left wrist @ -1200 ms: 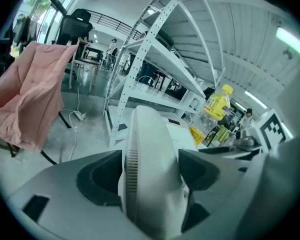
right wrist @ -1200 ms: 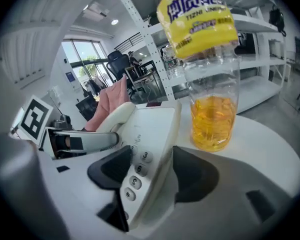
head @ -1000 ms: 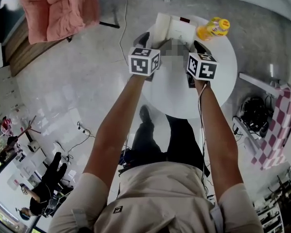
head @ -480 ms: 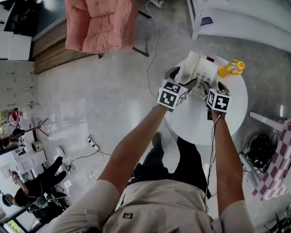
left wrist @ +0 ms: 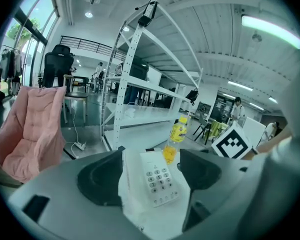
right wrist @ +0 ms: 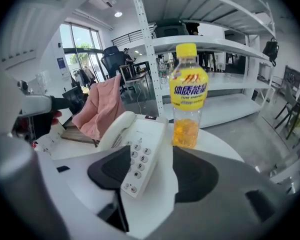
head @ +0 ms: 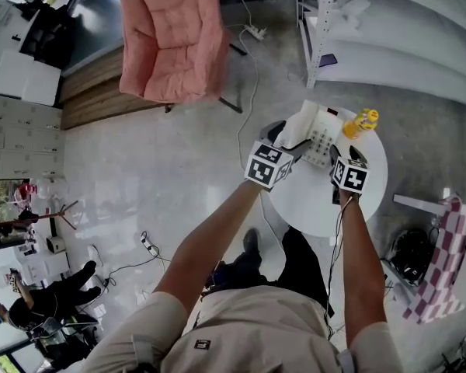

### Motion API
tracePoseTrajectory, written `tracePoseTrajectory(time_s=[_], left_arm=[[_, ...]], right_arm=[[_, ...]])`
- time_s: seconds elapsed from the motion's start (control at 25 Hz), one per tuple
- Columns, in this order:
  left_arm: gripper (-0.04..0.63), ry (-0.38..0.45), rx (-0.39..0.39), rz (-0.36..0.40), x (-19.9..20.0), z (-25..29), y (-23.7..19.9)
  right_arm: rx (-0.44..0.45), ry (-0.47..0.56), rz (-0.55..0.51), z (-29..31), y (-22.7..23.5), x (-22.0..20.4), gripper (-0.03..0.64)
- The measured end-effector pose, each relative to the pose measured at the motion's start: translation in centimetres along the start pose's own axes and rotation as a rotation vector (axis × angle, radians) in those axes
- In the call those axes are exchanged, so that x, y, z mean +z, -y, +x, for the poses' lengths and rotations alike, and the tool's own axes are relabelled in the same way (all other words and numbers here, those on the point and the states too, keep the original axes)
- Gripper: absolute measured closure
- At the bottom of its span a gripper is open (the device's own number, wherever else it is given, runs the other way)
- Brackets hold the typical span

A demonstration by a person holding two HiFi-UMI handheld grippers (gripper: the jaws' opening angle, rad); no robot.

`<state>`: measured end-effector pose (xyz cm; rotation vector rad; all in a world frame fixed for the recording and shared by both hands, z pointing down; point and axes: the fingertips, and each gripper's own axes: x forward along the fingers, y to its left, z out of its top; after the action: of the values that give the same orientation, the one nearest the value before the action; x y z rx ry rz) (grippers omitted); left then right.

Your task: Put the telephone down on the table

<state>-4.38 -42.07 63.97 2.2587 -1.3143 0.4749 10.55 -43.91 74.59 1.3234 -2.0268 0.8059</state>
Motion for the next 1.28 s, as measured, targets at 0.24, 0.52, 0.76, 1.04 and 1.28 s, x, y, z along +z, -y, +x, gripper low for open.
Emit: tracePoseTrajectory(time_s=[0.24, 0.52, 0.76, 1.04, 1.28], left_arm=[[0.244, 0.073, -0.041, 0.027, 3.6, -5.5, 3.0], [0.332, 0.206, -0.092, 0.079, 8.8, -11.8, 5.8], [0.445, 0.318, -0.143, 0.113, 12.6, -17.7, 9.4], [0.546, 0.405, -0.206, 0.222, 15.4, -25.0, 13.9], [0.572, 0.450, -0.234, 0.260, 16.4, -31.1, 16.6]], right_arm=[[-0.019, 0.115, -0.031, -7.2, -1.9, 2.5, 0.514], [0.050, 0.279, -0.108, -15.2, -6.8, 7.3, 0.623], [0.101, 0.410, -0.167, -23.3, -10.5, 10.5, 0.623], [0.156, 0.535, -0.258, -32.4, -16.0, 12.9, 0.623], [0.219, 0.604, -0.319, -39.6, -20.5, 13.2, 0.624]])
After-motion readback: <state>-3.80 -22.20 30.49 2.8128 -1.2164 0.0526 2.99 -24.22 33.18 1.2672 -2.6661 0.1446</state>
